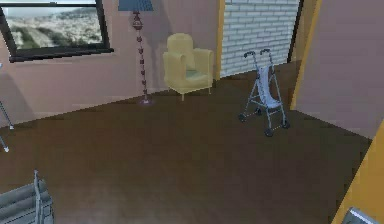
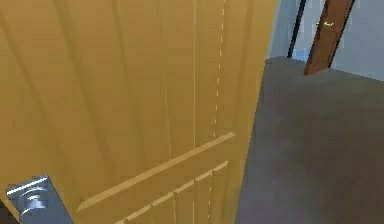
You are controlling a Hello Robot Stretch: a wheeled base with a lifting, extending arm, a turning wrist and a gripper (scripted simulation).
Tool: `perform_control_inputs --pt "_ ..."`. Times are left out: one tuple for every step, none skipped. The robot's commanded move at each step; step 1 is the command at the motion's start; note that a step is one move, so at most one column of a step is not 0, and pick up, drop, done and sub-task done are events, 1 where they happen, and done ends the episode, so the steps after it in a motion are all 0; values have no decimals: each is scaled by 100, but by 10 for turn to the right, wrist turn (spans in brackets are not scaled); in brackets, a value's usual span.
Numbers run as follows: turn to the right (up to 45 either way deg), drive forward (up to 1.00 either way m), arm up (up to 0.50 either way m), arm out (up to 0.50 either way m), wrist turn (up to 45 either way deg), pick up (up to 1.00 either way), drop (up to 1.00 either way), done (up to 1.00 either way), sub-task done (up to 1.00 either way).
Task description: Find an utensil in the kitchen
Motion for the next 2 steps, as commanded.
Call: perform_control_inputs --pt "30 0 0 0 0 0 0 0 0" --pt "-90 0 0 0 0 0 0 0 0"
